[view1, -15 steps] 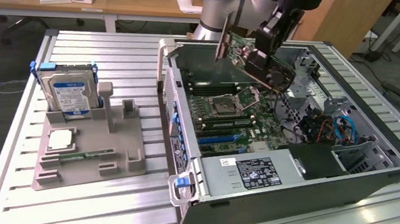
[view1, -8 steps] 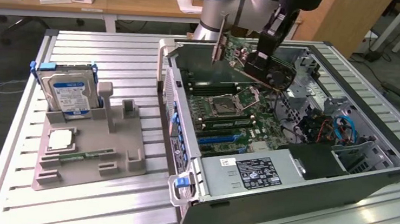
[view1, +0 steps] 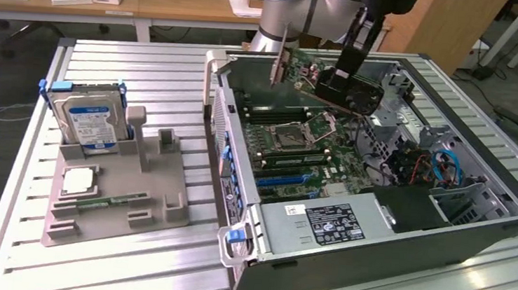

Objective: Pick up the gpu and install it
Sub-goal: 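Insert the gpu into the slot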

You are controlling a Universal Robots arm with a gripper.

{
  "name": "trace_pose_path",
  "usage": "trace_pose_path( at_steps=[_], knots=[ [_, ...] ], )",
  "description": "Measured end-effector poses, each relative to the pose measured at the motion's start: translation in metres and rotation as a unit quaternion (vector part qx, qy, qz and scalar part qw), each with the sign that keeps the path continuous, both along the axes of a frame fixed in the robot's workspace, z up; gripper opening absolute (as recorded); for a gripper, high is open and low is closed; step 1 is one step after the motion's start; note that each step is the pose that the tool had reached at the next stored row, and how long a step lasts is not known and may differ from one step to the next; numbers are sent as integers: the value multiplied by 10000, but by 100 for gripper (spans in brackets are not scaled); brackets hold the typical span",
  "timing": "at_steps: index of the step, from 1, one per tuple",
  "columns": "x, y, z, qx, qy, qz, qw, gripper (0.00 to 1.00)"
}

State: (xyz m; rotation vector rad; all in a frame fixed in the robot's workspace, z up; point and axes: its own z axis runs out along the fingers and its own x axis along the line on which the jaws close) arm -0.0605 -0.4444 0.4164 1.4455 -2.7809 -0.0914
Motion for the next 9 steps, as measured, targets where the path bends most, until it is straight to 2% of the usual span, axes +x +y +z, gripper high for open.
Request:
trace_pose_path(
  at_steps=[4,9],
  knots=[
    [0,0,-5,0,0,355,9994,26],
    [0,0,-12,0,0,750,9972,26]
  ],
)
